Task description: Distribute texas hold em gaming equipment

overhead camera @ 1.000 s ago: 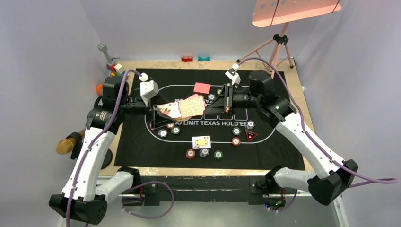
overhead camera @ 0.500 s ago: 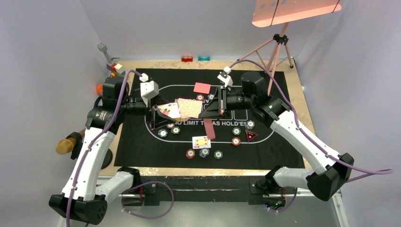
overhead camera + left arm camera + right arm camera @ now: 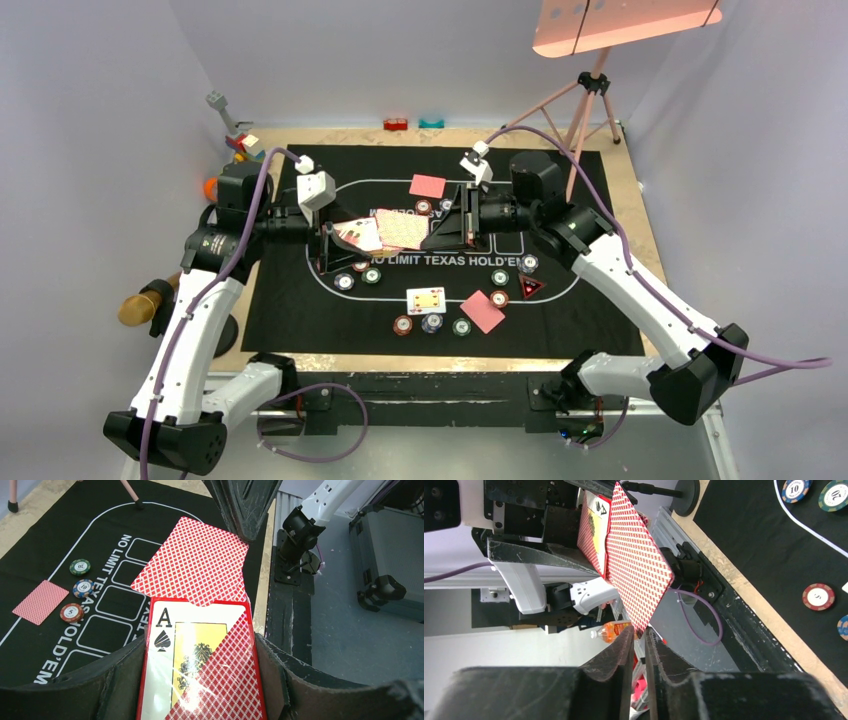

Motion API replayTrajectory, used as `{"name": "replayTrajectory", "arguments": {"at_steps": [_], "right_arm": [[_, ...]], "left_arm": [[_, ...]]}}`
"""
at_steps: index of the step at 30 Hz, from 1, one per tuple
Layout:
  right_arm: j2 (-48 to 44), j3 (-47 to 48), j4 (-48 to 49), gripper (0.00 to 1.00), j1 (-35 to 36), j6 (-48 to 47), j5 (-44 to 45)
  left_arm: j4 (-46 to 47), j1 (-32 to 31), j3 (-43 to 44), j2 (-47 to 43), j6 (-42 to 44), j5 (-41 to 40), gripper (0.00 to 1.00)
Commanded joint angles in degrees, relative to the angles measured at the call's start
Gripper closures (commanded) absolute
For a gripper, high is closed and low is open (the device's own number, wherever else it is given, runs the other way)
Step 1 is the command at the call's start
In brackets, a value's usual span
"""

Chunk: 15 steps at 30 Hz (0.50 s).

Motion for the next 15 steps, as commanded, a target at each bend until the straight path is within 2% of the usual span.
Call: {"name": "replayTrajectory", "arguments": {"at_steps": [1, 8, 15], "right_arm": [[-2.0, -0.8, 1.1, 0.75, 0.2, -1.1, 0.2], [-3.0, -0.5, 1.1, 0.46, 0.2, -1.0, 0.5], [-3.6, -1.1, 0.5, 0.35, 0.2, -1.6, 0.3]], "left_arm": [[1.3, 0.2, 1.4, -1.0, 0.1, 3.6, 1.0], [1.4, 0.2, 1.4, -1.1, -0.1, 4.0, 1.0], [1.5, 0.2, 1.5, -1.1, -0.2, 4.3, 1.0]]}}
